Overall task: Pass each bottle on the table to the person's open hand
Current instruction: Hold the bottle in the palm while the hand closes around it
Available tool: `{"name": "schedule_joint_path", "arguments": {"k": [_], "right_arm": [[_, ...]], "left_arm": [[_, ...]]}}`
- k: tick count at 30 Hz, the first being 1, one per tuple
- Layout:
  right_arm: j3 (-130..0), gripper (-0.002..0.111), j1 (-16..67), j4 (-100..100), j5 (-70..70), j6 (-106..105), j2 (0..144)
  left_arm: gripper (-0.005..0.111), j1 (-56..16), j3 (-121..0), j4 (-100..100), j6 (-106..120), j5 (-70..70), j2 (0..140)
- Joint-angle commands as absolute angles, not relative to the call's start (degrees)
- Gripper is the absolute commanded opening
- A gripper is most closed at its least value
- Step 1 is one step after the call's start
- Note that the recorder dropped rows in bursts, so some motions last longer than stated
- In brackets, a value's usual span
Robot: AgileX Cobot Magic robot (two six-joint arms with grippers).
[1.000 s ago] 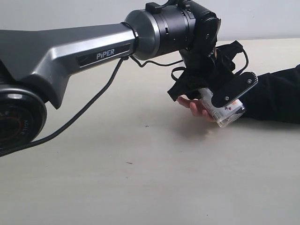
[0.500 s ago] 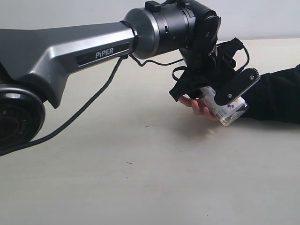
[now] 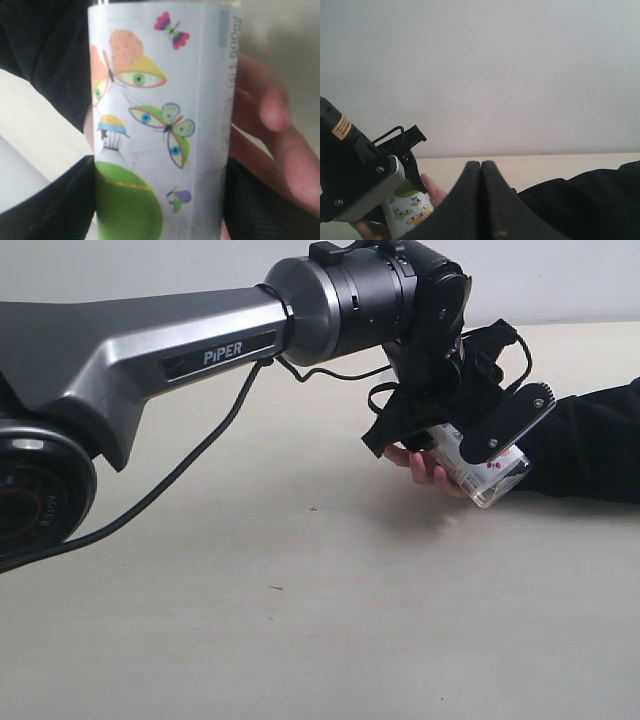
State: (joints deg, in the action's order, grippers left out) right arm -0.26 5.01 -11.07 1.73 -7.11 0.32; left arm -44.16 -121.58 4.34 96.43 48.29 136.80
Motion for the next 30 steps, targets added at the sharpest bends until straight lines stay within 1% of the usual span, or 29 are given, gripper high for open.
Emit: {"name": "schedule_joint_path", "arguments": {"k": [1, 11, 16, 30], "right_arm": [[0.00, 0.000, 4.73, -11.16, 0.91, -7.32, 0.00], [0.00, 0.000, 4.73, -11.16, 0.91, -7.32, 0.00], [0.00, 0.000, 4.73, -11.16, 0.91, -7.32, 0.00], [0.00, 0.000, 4.73, -11.16, 0.91, -7.32, 0.00]], "left_arm": [[0.062, -43.93, -121.50, 4.28, 94.23, 48.14, 135.83], [0.063, -43.93, -121.50, 4.28, 93.84, 47.78, 135.83], [0.078, -44.04, -121.50, 4.28, 91.03, 49.96, 135.83], [0.078, -44.04, -121.50, 4.28, 91.03, 50.39, 135.50]]}}
